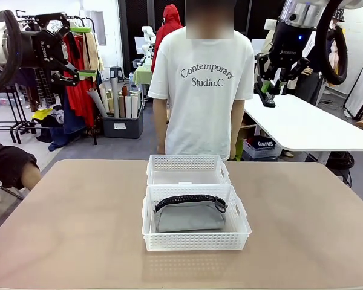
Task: Distribute items into two baskets.
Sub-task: Place the picked Stapler into the Organizing basket as instructed by the person.
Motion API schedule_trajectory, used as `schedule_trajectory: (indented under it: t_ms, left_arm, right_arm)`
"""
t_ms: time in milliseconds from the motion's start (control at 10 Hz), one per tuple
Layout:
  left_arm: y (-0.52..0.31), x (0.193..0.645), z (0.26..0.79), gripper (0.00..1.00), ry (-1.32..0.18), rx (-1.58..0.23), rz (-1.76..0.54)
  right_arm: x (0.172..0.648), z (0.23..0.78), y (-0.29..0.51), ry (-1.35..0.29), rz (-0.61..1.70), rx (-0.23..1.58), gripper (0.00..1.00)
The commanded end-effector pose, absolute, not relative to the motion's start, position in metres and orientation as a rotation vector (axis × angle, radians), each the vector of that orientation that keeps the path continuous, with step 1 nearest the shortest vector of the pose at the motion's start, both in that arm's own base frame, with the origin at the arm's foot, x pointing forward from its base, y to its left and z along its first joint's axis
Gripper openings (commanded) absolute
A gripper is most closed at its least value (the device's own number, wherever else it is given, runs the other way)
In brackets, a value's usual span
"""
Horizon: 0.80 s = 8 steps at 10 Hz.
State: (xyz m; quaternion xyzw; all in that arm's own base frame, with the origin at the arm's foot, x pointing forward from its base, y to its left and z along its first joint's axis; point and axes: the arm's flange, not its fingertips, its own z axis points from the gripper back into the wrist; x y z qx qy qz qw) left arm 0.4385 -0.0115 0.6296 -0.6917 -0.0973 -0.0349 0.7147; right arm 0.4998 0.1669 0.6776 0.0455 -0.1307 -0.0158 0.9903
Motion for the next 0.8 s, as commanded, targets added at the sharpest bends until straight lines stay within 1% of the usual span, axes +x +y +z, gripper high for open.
schedule_trajectory:
  t_ms: [0,700]
  left_arm:
    - [-0.0114,0.4367,0.6302,1.0,-0.218,-1.533,-0.077]
    - [-0.0114,0.4367,0.6302,1.0,-0.218,-1.533,-0.077]
  right_arm:
    - [0.4979,0.6773,0.1679,-0.263,-0.029,0.089,0.0]
    - [0.4979,0.6773,0.1679,-0.263,-0.029,0.089,0.0]
